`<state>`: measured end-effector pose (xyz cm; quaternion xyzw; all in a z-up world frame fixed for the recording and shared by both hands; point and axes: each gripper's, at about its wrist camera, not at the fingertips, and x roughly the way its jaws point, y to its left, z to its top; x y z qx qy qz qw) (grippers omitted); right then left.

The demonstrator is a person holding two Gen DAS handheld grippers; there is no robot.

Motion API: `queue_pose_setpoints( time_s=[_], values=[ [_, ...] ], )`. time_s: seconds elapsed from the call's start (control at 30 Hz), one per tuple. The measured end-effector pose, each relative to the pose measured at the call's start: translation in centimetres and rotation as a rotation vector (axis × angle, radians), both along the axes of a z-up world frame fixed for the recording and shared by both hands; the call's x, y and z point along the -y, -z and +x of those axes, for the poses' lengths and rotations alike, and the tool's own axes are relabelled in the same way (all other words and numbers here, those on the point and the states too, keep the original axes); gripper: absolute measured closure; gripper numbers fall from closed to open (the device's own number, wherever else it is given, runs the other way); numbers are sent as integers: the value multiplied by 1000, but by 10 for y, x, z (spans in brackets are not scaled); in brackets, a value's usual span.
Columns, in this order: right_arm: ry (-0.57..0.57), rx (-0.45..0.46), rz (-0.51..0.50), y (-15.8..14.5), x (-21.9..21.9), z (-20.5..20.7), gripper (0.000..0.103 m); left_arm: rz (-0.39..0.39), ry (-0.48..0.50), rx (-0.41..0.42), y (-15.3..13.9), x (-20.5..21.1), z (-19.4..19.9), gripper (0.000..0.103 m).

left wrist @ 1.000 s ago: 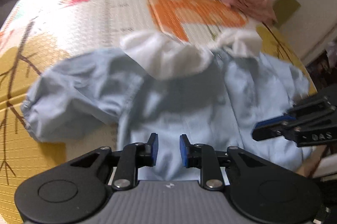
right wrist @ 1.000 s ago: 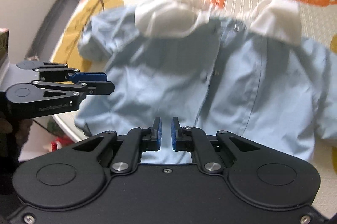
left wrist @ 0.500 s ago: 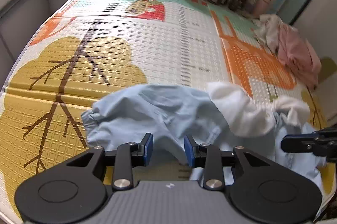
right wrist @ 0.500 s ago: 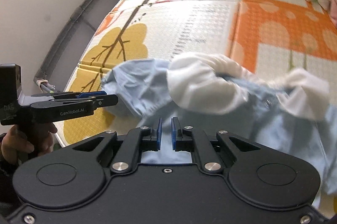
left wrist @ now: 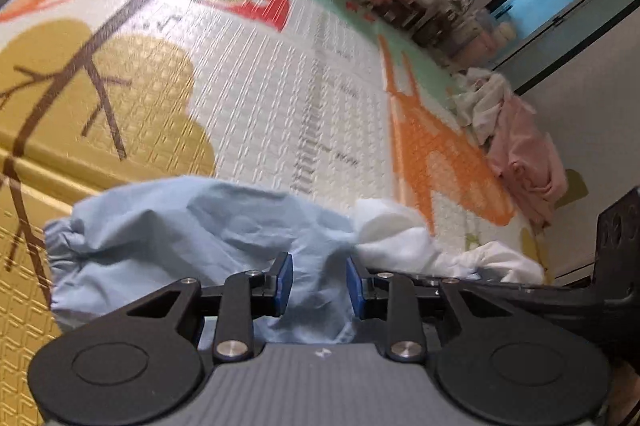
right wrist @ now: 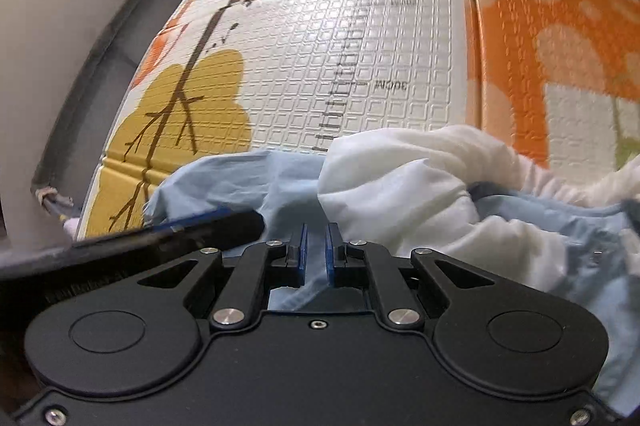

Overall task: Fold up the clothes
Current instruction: 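Grasp the sleeve cuff with the left gripper while the right gripper pinches the shirt side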

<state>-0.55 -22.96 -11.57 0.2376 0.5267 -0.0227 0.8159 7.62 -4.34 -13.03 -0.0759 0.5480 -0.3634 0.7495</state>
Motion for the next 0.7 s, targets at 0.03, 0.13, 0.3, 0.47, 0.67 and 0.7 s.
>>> queue_pose_setpoints(
  time_s=[0.03,0.13,0.3,0.47,0.67,0.7],
  values=[
    [4,-7,-2,6,0,3,95,9,-4,-7,5,1,2,76],
    [9,-34,-18,19,1,9,95,42,-11,-14,16,1,5,76],
    [-3,-69,-65,32,2,12,99,107,-30,-22,28,-10,15,86],
    [-31,-84,-94,33,-1,14,102,118,-66,-23,28,-32,29,89],
    [-34,-94,-105,33,-2,17,103,148,-97,-9,25,-57,46,96],
    [-34,-95,-103,33,-1,17,103,151,-102,-6,25,-60,48,98]
  ],
)
